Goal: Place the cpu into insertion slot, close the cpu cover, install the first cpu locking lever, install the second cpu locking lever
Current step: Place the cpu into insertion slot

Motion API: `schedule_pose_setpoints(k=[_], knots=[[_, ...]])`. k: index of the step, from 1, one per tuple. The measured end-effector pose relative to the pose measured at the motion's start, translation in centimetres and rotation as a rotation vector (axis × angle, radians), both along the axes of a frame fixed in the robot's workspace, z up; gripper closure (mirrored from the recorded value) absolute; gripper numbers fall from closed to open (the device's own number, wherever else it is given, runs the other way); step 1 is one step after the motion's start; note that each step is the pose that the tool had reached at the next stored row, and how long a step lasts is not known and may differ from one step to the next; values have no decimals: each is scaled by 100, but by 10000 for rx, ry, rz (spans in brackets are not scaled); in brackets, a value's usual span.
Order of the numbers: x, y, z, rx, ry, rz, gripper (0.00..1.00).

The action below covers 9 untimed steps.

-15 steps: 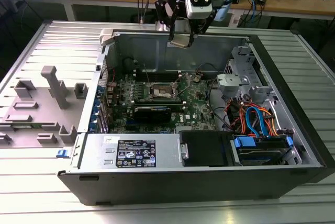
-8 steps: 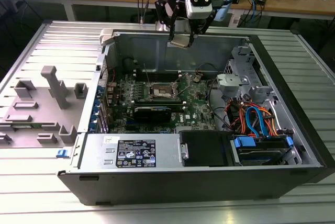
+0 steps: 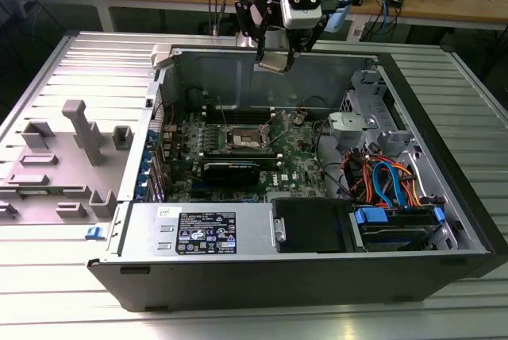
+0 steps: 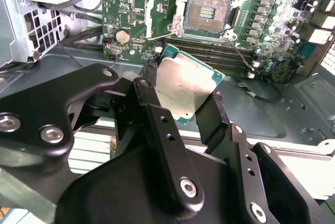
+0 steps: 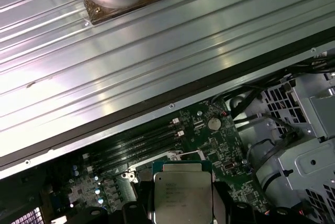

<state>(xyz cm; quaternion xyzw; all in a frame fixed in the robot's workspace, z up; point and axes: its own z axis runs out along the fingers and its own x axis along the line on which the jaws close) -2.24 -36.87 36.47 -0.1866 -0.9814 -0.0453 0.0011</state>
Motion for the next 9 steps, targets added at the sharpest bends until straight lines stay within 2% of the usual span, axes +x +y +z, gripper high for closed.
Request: schedule_pose_setpoints(k=[5, 9], knots=[[0, -1, -5, 2, 0, -578, 46], [0, -21, -12, 0, 1, -679, 46]])
